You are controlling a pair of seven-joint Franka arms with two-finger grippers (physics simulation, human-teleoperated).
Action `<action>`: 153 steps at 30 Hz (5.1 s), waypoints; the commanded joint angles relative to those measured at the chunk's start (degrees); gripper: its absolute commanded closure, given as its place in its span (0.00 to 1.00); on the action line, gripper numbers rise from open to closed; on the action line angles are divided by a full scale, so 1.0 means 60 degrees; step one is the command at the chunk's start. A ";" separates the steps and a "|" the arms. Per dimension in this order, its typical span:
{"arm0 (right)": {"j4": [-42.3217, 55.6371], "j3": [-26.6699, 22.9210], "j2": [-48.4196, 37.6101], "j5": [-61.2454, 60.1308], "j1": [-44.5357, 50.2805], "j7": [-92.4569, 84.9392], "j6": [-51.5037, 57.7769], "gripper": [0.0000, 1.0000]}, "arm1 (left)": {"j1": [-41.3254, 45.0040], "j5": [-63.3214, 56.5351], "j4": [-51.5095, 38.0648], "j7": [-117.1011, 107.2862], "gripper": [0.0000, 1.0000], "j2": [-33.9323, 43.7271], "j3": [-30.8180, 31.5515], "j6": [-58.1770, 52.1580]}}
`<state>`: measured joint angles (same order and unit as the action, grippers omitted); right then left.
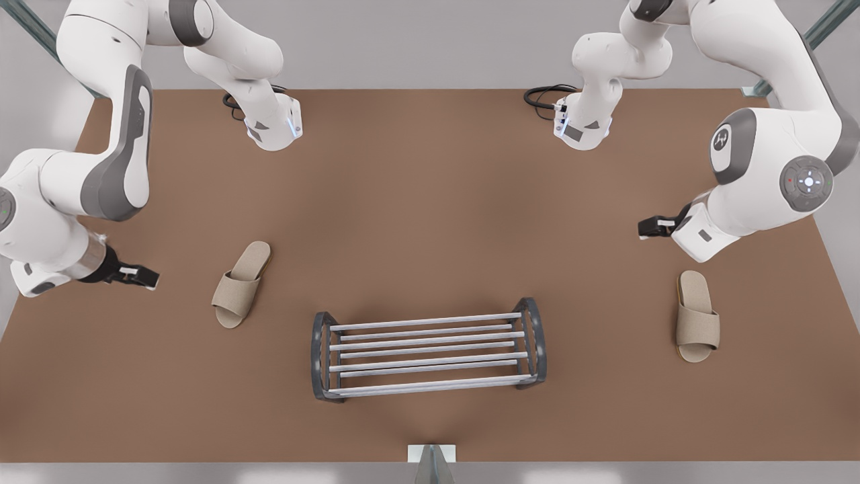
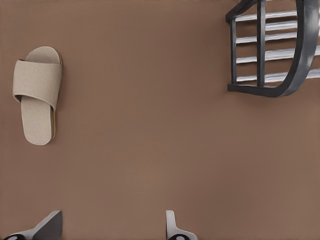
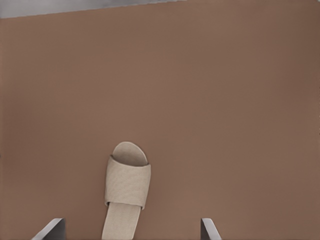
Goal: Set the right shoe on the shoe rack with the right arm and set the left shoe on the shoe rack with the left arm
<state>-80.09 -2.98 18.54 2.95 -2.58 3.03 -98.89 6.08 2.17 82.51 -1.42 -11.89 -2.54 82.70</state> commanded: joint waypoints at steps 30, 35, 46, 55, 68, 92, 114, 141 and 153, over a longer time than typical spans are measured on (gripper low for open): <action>-0.7042 0.0277 -0.1172 1.5417 0.0663 -0.2146 -1.3241 0.00 | -0.1555 2.5610 0.9349 2.4012 0.00 -0.2104 -0.3458 0.6651; -0.8110 0.0262 -0.1713 1.7673 0.1280 0.0415 -1.2407 0.00 | -0.1570 2.6050 0.8574 2.3484 0.00 -0.2573 -0.2989 0.7091; -0.9693 0.0189 -0.1552 1.7864 0.1250 1.0085 -1.0896 0.00 | -0.1775 2.6445 0.6947 1.8430 0.00 -0.3335 -0.2008 0.8599; -0.9781 0.0175 -0.0776 2.1934 0.0752 1.3805 -1.0178 0.00 | -0.1936 2.6431 0.5951 1.8108 0.00 -0.3862 -0.1861 0.8951; -0.8771 0.0189 0.0469 2.3430 0.0620 1.5139 -0.8919 0.00 | -0.1950 2.6445 0.5863 1.8108 0.28 -0.4097 -0.1861 0.8966; -0.7276 0.0189 0.1377 2.6872 0.0503 1.5564 -0.7204 0.79 | -0.2112 2.6416 0.5599 1.8093 0.54 -0.4053 -0.1759 0.9390; -0.2018 -0.0822 0.0454 2.6770 0.0488 1.3045 -1.4397 0.79 | -0.2068 2.6856 0.5306 1.7888 0.71 -0.2720 -0.1510 1.0327; -0.1813 -0.0822 0.0440 2.6799 0.0606 1.2913 -1.4441 0.79 | 0.4685 2.5259 -0.1227 0.9275 0.75 -0.3906 0.1083 1.8765; -0.0172 -0.0324 0.0454 2.6755 0.1411 0.8768 -1.6067 0.79 | 0.4524 2.4922 -0.2604 0.9260 0.74 -0.4946 0.0849 1.8326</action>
<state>-81.35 -5.53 21.49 163.52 5.62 74.27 -192.84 33.25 151.89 67.17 62.37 -41.40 2.56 193.61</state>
